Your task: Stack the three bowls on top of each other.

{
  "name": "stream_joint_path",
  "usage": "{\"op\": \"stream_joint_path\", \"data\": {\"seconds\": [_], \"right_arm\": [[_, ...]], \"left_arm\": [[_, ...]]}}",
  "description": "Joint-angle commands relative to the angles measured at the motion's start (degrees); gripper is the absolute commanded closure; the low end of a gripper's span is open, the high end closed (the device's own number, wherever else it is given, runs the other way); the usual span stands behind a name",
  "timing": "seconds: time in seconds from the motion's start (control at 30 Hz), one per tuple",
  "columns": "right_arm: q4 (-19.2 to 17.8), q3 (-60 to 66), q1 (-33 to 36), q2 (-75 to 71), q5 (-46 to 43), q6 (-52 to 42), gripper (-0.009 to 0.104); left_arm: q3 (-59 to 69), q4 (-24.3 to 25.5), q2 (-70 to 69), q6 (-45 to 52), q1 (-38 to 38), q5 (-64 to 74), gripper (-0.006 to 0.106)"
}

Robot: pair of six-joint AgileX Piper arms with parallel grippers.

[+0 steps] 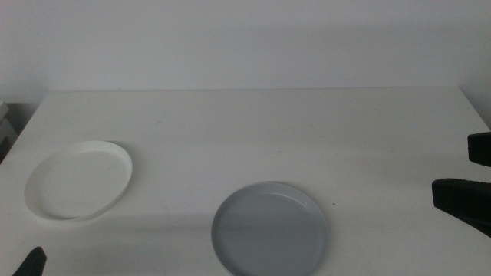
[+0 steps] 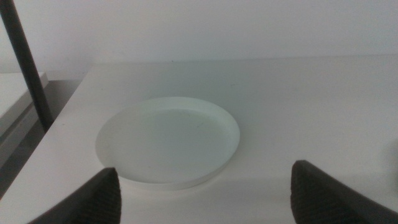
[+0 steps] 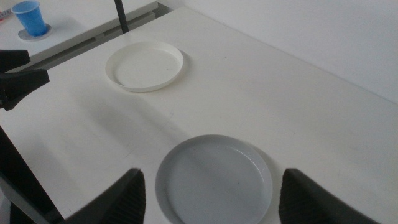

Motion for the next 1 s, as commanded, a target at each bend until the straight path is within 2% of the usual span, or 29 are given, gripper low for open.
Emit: {"op": "stream_joint_path", "data": {"seconds": [0.0,0.3,0.4,0.5,0.77,0.97], "right_arm": [[0.9,-1.3,-0.4,0.0,-3.4,-0.7,0.041],[0.9,-1.3,-0.4,0.0,-3.4,-0.7,0.041],[0.9,-1.3,-0.4,0.0,-3.4,-0.7,0.041],[0.9,-1.3,-0.4,0.0,-3.4,-0.7,0.041],[0.7,-1.3,-0.4,0.0,-3.4,-0.7,0.041],[0.7,-1.3,-0.4,0.0,-3.4,-0.7,0.041]], "left_arm": [[-0.3,0.0,-0.8,-0.6,0.6,-4.0,-0.004],[-0.3,0.1,-0.4,-0.4,8.6,-4.0,-0.004],[-1.6,-1.1,2.9,-1.7,12.1,-3.5,-0.004],[-7.3,-2.2,10.7,-2.4,13.5,-1.1,-0.004],[-33.0,-3.1,37.3,-2.4,13.7,15.0,-0.004],[-47.5,-3.7,50.1,-2.4,13.7,24.5,-0.004]]}}
